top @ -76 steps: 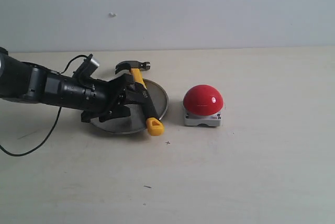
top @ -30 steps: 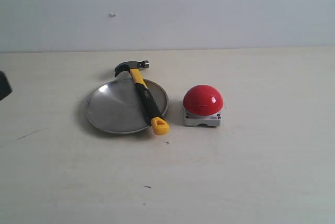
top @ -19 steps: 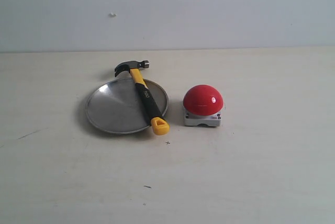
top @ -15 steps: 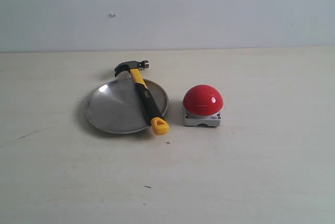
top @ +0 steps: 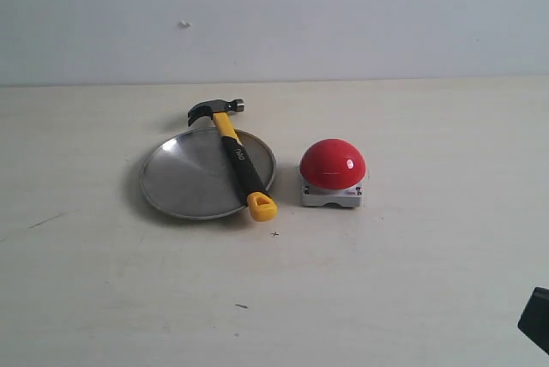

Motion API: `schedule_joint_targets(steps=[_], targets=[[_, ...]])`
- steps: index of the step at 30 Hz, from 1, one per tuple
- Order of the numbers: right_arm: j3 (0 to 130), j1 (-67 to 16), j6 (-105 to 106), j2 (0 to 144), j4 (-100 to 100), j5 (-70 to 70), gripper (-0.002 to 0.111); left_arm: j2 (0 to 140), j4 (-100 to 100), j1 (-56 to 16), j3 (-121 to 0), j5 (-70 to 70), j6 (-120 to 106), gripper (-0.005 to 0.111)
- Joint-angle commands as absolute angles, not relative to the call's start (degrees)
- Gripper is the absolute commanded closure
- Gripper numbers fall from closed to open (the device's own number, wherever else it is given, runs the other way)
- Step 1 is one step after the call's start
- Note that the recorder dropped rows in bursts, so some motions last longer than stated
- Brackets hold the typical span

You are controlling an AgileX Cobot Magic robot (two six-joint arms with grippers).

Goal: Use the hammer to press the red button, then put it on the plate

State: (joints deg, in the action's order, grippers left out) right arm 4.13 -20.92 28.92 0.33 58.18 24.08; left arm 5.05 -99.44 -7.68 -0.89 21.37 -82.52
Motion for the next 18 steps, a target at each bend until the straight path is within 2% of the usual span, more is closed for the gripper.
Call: schedule_joint_targets(steps=[1, 12, 18], targets=[[3.81, -20.89, 28.77, 0.0, 58.32, 24.36, 0.108, 4.57, -99.95, -7.9, -0.71, 21.05, -82.22, 0.107], [3.81, -19.59, 29.27, 0.0, 58.13, 19.59, 0.108, 4.57, -99.95, -7.9, -0.71, 21.05, -82.22, 0.107], [3.68, -7.77, 36.15, 0.0, 53.61, 13.93, 0.108, 4.57, -99.95, -7.9, -0.71, 21.05, -82.22, 0.107]])
